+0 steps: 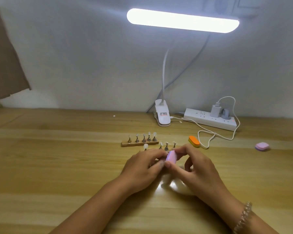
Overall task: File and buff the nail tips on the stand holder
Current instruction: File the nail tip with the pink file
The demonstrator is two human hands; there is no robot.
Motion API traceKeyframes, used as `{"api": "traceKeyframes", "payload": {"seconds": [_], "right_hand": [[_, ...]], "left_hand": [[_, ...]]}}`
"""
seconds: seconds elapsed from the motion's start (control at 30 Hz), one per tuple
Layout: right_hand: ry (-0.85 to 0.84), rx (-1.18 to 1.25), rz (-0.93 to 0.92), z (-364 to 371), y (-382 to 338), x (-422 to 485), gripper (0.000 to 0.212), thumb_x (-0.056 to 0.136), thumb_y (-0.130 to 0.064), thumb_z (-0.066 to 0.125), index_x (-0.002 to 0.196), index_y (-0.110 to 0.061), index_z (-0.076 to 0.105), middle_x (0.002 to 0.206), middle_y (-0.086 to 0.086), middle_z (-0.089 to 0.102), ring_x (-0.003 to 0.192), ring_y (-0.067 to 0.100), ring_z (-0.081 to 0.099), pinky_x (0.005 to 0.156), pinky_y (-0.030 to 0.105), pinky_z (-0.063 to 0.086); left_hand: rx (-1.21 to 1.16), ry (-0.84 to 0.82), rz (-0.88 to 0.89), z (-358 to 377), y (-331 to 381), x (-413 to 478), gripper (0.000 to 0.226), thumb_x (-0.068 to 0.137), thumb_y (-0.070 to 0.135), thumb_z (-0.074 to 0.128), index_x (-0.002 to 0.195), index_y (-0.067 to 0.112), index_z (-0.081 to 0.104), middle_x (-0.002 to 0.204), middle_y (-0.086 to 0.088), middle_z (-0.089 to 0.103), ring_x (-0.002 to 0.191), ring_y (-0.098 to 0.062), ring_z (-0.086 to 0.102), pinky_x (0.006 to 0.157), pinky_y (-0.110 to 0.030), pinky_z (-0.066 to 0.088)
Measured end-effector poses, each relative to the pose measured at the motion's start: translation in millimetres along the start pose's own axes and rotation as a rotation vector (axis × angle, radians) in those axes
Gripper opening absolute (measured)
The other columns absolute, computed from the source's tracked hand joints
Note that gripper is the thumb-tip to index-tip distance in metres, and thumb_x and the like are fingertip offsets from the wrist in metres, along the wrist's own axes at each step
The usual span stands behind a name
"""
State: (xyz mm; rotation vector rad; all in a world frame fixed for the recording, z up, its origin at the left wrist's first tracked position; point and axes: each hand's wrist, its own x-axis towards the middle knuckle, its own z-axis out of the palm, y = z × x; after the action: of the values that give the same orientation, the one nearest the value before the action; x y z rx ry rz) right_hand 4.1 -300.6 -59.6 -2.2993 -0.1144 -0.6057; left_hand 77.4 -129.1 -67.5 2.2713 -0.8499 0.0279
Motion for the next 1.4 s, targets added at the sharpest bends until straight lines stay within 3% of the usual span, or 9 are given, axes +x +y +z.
{"api": "traceKeyframes", "payload": {"seconds": [0.2, 0.33, 0.5, 0.63, 0.73, 0.87, 1.0, 1.13, 1.4], "right_hand": [[-0.007, -0.082, -0.090, 0.9, -4.0, -2.8, 0.037, 0.075, -0.064, 0.061, 0.098, -0.034, 0.058, 0.095, -0.021, 0.061, 0.060, 0.009, 0.052, 0.059, 0.032, 0.049], [0.041, -0.064, -0.050, -1.4, 2.1, -0.1, 0.030, 0.078, -0.054, 0.066, 0.101, -0.035, 0.061, 0.095, -0.020, 0.061, 0.063, 0.007, 0.054, 0.061, 0.034, 0.049], [0.013, -0.070, -0.087, 0.5, -0.5, -1.9, 0.032, 0.081, -0.044, 0.070, 0.111, -0.034, 0.063, 0.097, -0.020, 0.063, 0.065, 0.005, 0.056, 0.062, 0.038, 0.051], [0.002, -0.153, -0.133, 0.7, -1.4, -3.6, 0.038, 0.080, -0.037, 0.076, 0.115, -0.033, 0.062, 0.097, -0.021, 0.061, 0.063, -0.007, 0.048, 0.060, 0.033, 0.051], [0.007, -0.107, -0.080, -1.5, -0.6, -1.9, 0.035, 0.079, -0.040, 0.075, 0.111, -0.035, 0.062, 0.095, -0.022, 0.063, 0.061, 0.006, 0.054, 0.060, 0.033, 0.051], [0.003, -0.140, -0.109, -0.3, -0.9, -2.7, 0.035, 0.078, -0.039, 0.077, 0.110, -0.036, 0.062, 0.094, -0.023, 0.062, 0.063, -0.003, 0.053, 0.059, 0.025, 0.048], [0.034, -0.058, -0.031, -1.1, 2.3, 0.8, 0.029, 0.077, -0.051, 0.071, 0.100, -0.034, 0.065, 0.090, -0.022, 0.066, 0.062, 0.009, 0.057, 0.061, 0.033, 0.050], [0.034, -0.082, -0.086, 0.9, 0.2, -1.5, 0.035, 0.075, -0.065, 0.062, 0.095, -0.036, 0.062, 0.090, -0.020, 0.064, 0.058, 0.012, 0.056, 0.058, 0.033, 0.049], [0.037, -0.112, -0.052, 1.2, -1.7, -1.3, 0.037, 0.074, -0.070, 0.060, 0.090, -0.038, 0.057, 0.088, -0.023, 0.063, 0.062, 0.009, 0.058, 0.057, 0.028, 0.047]], "left_hand": [[-0.004, -0.017, 0.000, -1.5, 3.1, -0.5, 0.020, 0.098, 0.024, 0.053, 0.108, 0.037, 0.065, 0.100, 0.021, 0.064, 0.086, -0.005, 0.054, 0.071, -0.030, 0.042], [0.035, -0.022, -0.026, -1.6, 4.8, -0.7, 0.022, 0.100, 0.028, 0.051, 0.115, 0.035, 0.064, 0.110, 0.018, 0.066, 0.087, -0.007, 0.053, 0.076, -0.030, 0.044], [0.005, -0.009, -0.026, -2.5, 5.2, -1.0, 0.017, 0.101, 0.025, 0.049, 0.104, 0.034, 0.063, 0.091, 0.023, 0.060, 0.087, -0.009, 0.053, 0.071, -0.030, 0.040], [-0.033, -0.011, -0.009, -3.7, 5.7, -2.2, 0.019, 0.101, 0.023, 0.049, 0.107, 0.031, 0.065, 0.099, 0.018, 0.065, 0.088, -0.007, 0.055, 0.076, -0.031, 0.043], [-0.040, -0.007, -0.008, -4.7, 5.7, -1.5, 0.019, 0.101, 0.025, 0.050, 0.093, 0.038, 0.061, 0.087, 0.022, 0.061, 0.081, -0.003, 0.052, 0.072, -0.030, 0.041], [-0.077, -0.004, -0.015, -3.3, 3.3, -0.3, 0.018, 0.101, 0.025, 0.051, 0.106, 0.033, 0.066, 0.094, 0.020, 0.065, 0.084, -0.005, 0.055, 0.077, -0.030, 0.045], [-0.123, 0.012, -0.015, -3.3, 1.3, 1.4, 0.016, 0.100, 0.025, 0.054, 0.102, 0.031, 0.069, 0.091, 0.020, 0.066, 0.076, -0.003, 0.055, 0.076, -0.031, 0.045], [-0.188, 0.015, -0.013, -1.3, -0.4, 2.1, 0.018, 0.098, 0.022, 0.058, 0.104, 0.032, 0.073, 0.092, 0.019, 0.069, 0.064, 0.004, 0.050, 0.068, -0.026, 0.041], [-0.254, 0.006, -0.047, -2.1, 1.3, 0.7, 0.016, 0.093, 0.025, 0.064, 0.103, 0.029, 0.076, 0.101, 0.013, 0.074, 0.094, -0.008, 0.070, 0.087, -0.043, 0.055]]}}
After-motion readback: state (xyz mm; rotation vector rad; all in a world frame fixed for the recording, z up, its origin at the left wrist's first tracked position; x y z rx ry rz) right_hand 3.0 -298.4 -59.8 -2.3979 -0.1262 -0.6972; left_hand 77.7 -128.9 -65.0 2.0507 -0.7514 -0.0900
